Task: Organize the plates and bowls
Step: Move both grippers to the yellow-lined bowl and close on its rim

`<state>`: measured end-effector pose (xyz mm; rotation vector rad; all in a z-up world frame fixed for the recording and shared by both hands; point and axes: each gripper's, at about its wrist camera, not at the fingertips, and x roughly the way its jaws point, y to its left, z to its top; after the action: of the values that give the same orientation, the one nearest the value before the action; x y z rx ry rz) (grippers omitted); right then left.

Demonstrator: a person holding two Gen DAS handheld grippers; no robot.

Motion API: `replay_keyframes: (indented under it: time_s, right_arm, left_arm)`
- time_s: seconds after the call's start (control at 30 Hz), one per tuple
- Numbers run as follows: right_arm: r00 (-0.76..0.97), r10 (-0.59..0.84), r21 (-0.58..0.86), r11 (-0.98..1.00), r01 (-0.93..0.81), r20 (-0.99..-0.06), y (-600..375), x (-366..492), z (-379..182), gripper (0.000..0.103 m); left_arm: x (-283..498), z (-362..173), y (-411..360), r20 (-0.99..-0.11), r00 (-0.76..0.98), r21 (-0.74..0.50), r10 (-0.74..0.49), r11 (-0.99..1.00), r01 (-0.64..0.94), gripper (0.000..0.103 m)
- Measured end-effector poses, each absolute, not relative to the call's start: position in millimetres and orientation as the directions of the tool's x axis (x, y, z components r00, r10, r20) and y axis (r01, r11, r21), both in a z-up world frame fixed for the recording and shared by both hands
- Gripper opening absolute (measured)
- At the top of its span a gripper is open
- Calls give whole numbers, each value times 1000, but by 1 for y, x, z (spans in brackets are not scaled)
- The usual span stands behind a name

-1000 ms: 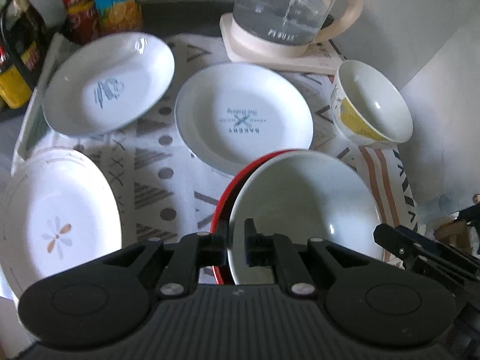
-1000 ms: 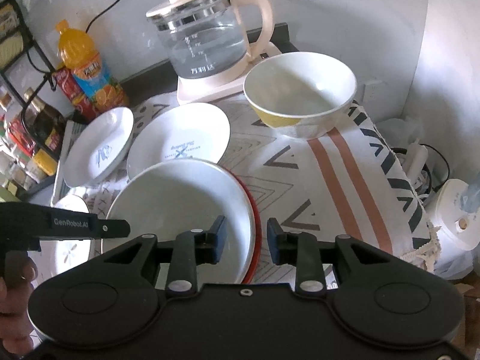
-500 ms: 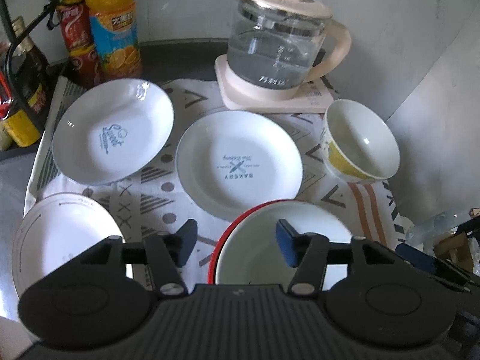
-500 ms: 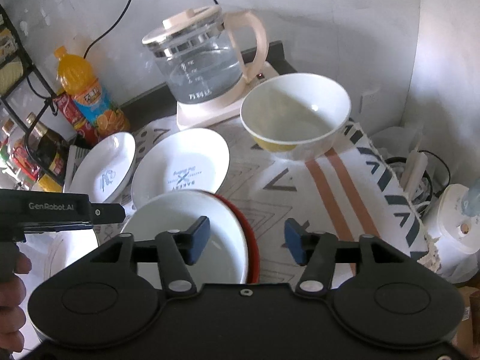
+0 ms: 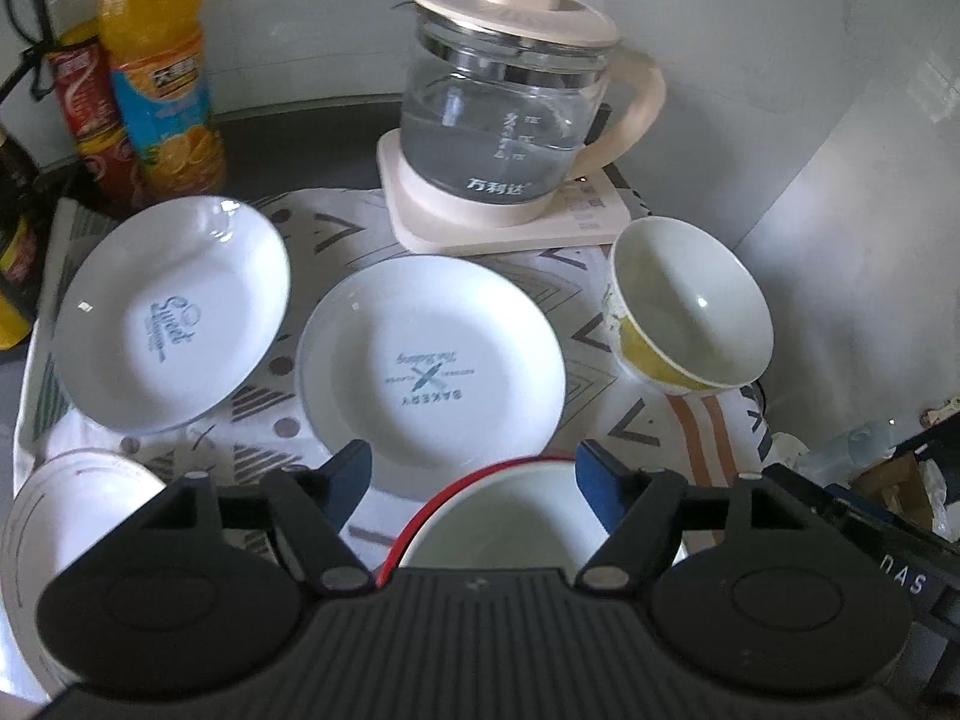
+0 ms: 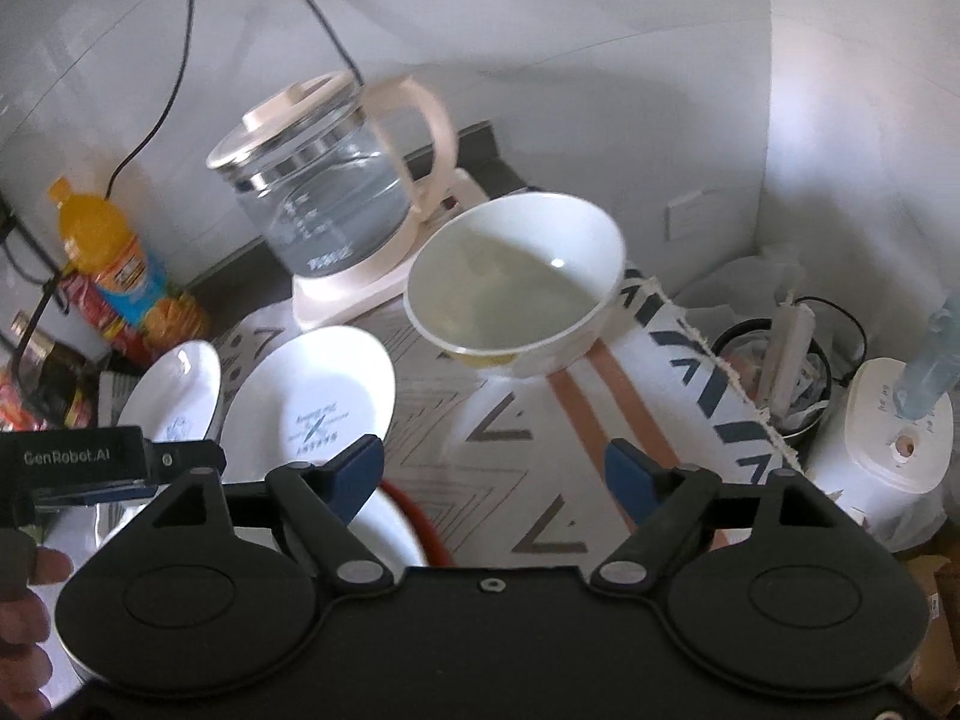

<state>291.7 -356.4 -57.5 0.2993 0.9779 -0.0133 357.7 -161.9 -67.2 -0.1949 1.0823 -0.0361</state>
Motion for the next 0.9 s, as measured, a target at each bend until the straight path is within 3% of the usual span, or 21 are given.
replay_keyframes:
  time_s: [0.4,0.9]
  right_arm:
    - [578,55,262,923,282,-814,-382,313,-63,79]
    - [559,23,311,850,425,-829,-412,352,-97,61]
  left_arm:
    - [410,-74,-186,-860,465,-227,-212,974,25,73]
    - [472,-108,-217,-856,435,-277,-282,958,75,70]
